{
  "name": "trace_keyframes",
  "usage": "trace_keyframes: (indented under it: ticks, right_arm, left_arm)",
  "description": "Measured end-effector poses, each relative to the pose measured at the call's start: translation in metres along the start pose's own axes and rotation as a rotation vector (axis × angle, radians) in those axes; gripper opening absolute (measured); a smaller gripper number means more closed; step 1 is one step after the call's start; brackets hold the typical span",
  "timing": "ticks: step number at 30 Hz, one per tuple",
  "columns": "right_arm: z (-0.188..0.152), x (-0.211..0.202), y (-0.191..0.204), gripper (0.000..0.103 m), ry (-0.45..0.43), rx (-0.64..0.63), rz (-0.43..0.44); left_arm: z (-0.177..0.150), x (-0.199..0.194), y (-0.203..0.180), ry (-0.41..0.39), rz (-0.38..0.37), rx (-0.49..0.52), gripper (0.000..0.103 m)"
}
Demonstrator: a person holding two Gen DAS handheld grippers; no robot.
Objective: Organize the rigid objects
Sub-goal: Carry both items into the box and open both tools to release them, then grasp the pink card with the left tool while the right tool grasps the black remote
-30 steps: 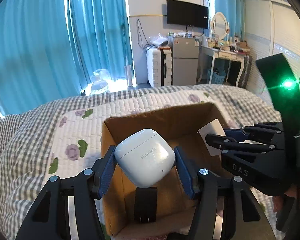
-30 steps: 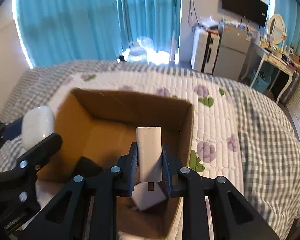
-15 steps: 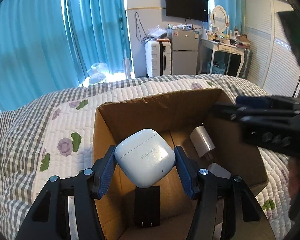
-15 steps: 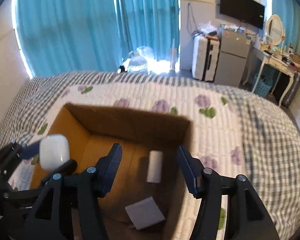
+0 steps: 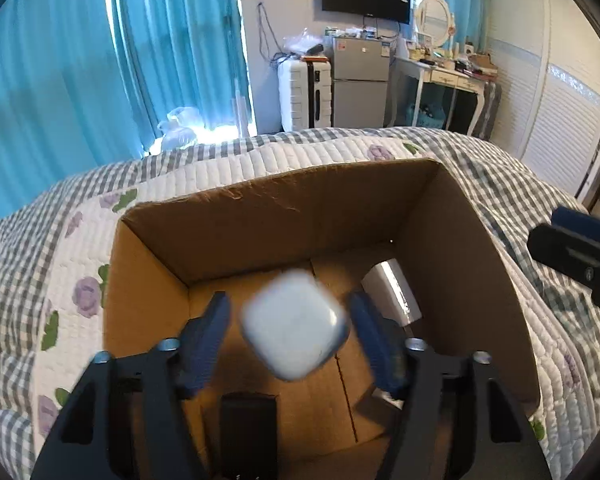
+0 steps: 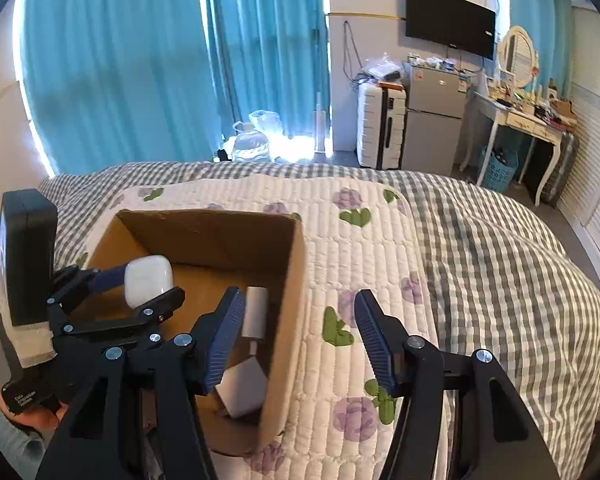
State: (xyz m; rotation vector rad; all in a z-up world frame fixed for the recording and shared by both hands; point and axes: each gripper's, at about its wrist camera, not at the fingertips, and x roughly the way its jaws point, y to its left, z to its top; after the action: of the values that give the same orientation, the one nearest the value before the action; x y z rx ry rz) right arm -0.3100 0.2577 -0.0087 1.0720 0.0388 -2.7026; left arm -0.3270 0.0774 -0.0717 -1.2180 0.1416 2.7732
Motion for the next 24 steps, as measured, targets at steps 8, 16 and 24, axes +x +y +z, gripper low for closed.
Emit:
trace_keyframes:
  ticks: [8,16,24]
  right_arm:
    - [-0.009,-0.006,-0.007,0.058,0.006,0.004,0.002]
    - [-0.024,-0.055,0.014,0.065,-0.017,-0.039,-0.011]
    - [-0.076,-0.078,0.074,0.085,0.005,-0.202,-0.018]
  left_arm:
    - [-0.001,-0.032,0.005,-0.039,-0.007,-0.024,0.087]
    - [-0.028,-0.118,0.035,-0.121,0.038,-0.009,0.098]
    - [-0.094,-0.161,0.060,-0.089,0.085,-0.065,0.103]
